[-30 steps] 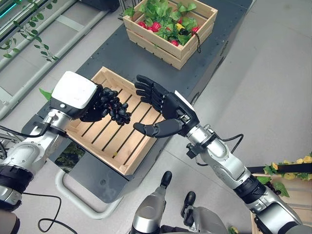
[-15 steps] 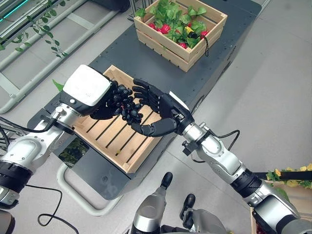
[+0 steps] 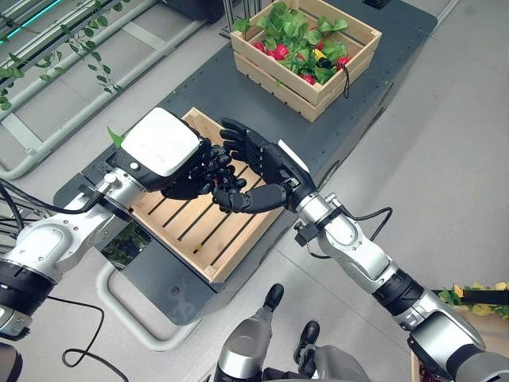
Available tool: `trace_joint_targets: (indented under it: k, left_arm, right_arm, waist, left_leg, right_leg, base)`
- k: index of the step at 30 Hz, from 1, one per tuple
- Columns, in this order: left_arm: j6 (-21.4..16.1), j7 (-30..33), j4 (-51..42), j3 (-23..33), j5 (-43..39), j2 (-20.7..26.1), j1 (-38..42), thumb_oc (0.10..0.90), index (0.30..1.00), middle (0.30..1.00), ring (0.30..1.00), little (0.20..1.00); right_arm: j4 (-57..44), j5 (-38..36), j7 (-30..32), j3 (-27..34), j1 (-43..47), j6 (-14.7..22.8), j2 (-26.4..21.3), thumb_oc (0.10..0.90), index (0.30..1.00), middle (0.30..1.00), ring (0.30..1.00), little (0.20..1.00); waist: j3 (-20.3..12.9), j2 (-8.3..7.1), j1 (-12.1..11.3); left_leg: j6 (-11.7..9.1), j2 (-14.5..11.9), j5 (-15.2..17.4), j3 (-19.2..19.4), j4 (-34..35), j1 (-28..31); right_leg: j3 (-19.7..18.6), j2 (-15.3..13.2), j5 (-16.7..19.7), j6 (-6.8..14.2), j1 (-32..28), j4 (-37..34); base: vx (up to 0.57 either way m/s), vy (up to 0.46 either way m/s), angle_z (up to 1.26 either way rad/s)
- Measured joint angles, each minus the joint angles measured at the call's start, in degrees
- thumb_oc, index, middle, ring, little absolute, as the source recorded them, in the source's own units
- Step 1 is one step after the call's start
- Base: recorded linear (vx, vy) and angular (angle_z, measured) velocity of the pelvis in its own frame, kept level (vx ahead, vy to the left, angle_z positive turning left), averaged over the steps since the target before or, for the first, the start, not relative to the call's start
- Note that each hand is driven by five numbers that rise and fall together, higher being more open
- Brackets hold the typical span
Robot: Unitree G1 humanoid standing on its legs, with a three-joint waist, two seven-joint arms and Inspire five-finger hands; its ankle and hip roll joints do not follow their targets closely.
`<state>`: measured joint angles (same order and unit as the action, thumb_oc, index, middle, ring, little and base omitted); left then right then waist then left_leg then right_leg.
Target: Pick up the fruits from the basket on one side to the basket on the other side
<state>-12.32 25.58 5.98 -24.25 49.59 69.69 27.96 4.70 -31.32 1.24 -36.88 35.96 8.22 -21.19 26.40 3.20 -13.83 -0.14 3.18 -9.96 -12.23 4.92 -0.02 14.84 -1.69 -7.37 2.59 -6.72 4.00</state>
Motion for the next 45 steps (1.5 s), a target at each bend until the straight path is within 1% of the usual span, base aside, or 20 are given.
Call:
trace_joint_targets:
  k: [8,12,21,32,33,34,35,36,38,45]
  left_arm:
    - [-1.0,-0.6,-1.7,0.0,-0.3,0.7,0.0,0.400,0.300,0.300,0.300,0.300]
    - [-1.0,-0.6,-2.1,0.0,-0.3,0.8,0.0,0.400,0.300,0.300,0.300,0.300]
    - [-1.1,-0.6,-5.7,0.0,-0.3,1.1,1.7,0.400,0.300,0.300,0.300,0.300]
    - [-1.0,-0.6,-7.8,0.0,-0.3,1.5,4.2,0.400,0.300,0.300,0.300,0.300]
    - [-1.0,-0.6,-8.0,0.0,-0.3,1.6,4.3,0.400,0.300,0.300,0.300,0.300]
    - [-1.0,-0.6,-8.4,0.0,-0.3,1.9,4.4,0.400,0.300,0.300,0.300,0.300]
    - [-1.0,-0.6,-8.5,0.1,-0.3,2.2,4.5,0.400,0.300,0.300,0.300,0.300]
    - [-1.0,-0.6,-8.6,0.2,-0.3,2.4,4.5,0.400,0.300,0.300,0.300,0.300]
    - [-1.0,-0.6,-9.0,0.2,-0.3,3.0,4.5,0.400,0.300,0.300,0.300,0.300]
    - [-1.2,-0.8,-10.6,0.4,-0.5,3.1,4.6,0.400,0.300,0.300,0.300,0.300]
  right_arm:
    - [0.1,0.2,0.0,0.0,0.0,-0.3,0.0,0.800,0.900,0.900,0.900,0.900]
    - [0.3,1.9,0.0,0.0,0.0,-0.5,0.0,0.800,0.900,0.900,0.900,0.900]
    - [2.9,4.0,0.1,-0.1,0.3,-2.3,0.1,0.800,0.900,0.900,0.900,0.900]
    - [4.6,4.0,2.9,-0.7,0.3,-4.2,0.6,0.800,0.900,0.900,0.900,0.900]
    - [4.6,4.0,3.1,-0.7,0.3,-4.2,0.7,0.590,0.585,0.585,0.585,0.585]
    - [4.6,4.0,3.7,-0.8,0.3,-4.3,0.9,0.544,0.516,0.516,0.516,0.516]
    - [4.6,4.0,4.0,-0.8,0.3,-4.3,1.0,0.447,0.371,0.371,0.371,0.371]
    - [4.6,4.0,4.2,-0.9,0.3,-4.3,1.1,0.400,0.300,0.300,0.300,0.300]
    - [4.8,4.0,4.6,-1.4,0.3,-4.3,1.1,0.400,0.300,0.300,0.300,0.300]
    - [6.2,4.0,6.2,-1.8,0.3,-4.4,1.3,0.400,0.300,0.300,0.300,0.300]
  waist:
    - [0.0,0.02,0.1]
    - [0.0,0.03,0.1]
    - [0.0,0.04,-0.1]
    - [-0.1,0.09,-0.3]
    - [-0.1,0.09,-0.3]
    - [-0.1,0.09,-0.3]
    - [-0.1,0.09,-0.3]
    - [-0.1,0.09,-0.2]
    - [-0.1,0.09,-0.2]
    - [-0.1,0.10,-0.2]
  left_leg:
    - [-0.2,0.1,0.1,0.0,0.0,0.0]
    - [-0.2,0.1,0.2,0.0,0.0,0.0]
    - [-0.2,0.1,0.2,-0.1,0.0,0.0]
    - [-0.2,0.1,0.2,-0.1,0.0,-0.1]
    - [-0.2,0.1,0.2,-0.1,0.0,-0.1]
    - [-0.2,0.1,0.2,0.0,0.0,-0.1]
    - [-0.2,0.1,0.2,-0.1,0.0,-0.1]
    - [-0.2,0.1,0.2,0.0,0.0,0.0]
    - [-0.2,0.1,0.2,0.0,0.0,0.0]
    - [-0.2,0.1,0.2,0.0,0.0,0.0]
  right_leg:
    - [0.0,0.1,0.1,0.2,-0.4,-0.8]
    - [0.0,0.0,0.1,0.2,-0.4,-0.9]
    - [0.1,0.0,0.1,0.2,-0.4,-0.8]
    - [0.1,0.0,0.1,0.2,-0.4,-0.9]
    - [0.1,0.0,0.1,0.2,-0.4,-0.9]
    - [0.0,0.0,0.1,0.2,-0.4,-0.9]
    - [0.0,0.0,0.1,0.2,-0.4,-0.9]
    - [0.0,0.0,0.1,0.2,-0.4,-0.9]
    - [0.0,0.0,0.1,0.2,-0.4,-0.9]
    - [0.0,0.0,0.1,0.2,-0.4,-0.9]
  base:
    - [0.00,0.000,0.00]
    - [0.00,0.000,0.00]
    - [0.00,0.000,0.00]
    - [0.00,0.000,0.00]
    - [0.00,0.000,0.00]
    - [0.00,0.000,0.00]
    - [0.00,0.000,0.00]
    - [0.00,0.000,0.00]
    - [0.00,0.000,0.00]
    - [0.00,0.000,0.00]
